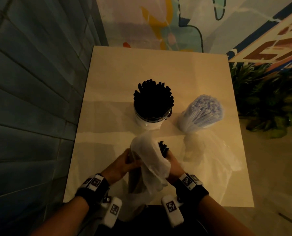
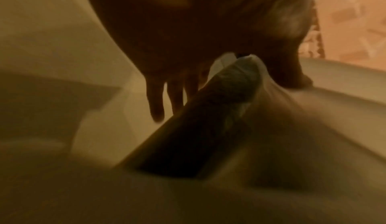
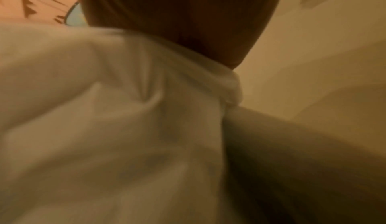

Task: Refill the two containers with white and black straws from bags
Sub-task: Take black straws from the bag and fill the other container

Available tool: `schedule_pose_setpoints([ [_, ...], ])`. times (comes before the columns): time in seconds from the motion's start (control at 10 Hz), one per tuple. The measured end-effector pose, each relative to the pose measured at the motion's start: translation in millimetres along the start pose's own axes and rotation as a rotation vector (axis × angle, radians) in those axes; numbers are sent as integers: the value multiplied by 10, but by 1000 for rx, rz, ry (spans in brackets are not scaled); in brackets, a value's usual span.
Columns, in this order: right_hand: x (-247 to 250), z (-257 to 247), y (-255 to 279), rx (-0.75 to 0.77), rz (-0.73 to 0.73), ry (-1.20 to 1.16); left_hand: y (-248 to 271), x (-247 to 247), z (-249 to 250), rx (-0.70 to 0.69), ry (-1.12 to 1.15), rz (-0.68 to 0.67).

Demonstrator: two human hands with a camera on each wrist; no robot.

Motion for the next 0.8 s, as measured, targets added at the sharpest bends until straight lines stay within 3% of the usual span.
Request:
schedule_pose_setpoints([
  [0.1, -194, -471, 157, 193, -51, -19, -40, -61, 17, 37, 45, -55],
  [0.3, 143, -853, 106, 415, 26, -309, 9, 197, -136, 35, 88, 80],
  [0.6, 254, -2176, 270, 849, 207, -101, -24, 467, -433, 96, 175, 261],
  [0.8, 162, -2636, 388, 1011, 289, -62, -71, 579, -555, 149, 173, 265],
])
Point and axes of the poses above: each hand's wrist, its own y-axis away from the middle knuckle, its own x-axis out of the back of the hand, z = x × y, the point moved 9 cm from there along -y, towards the middle knuckle, and after that the axes turned 15 degrees about -z, right-handed, at the moved point
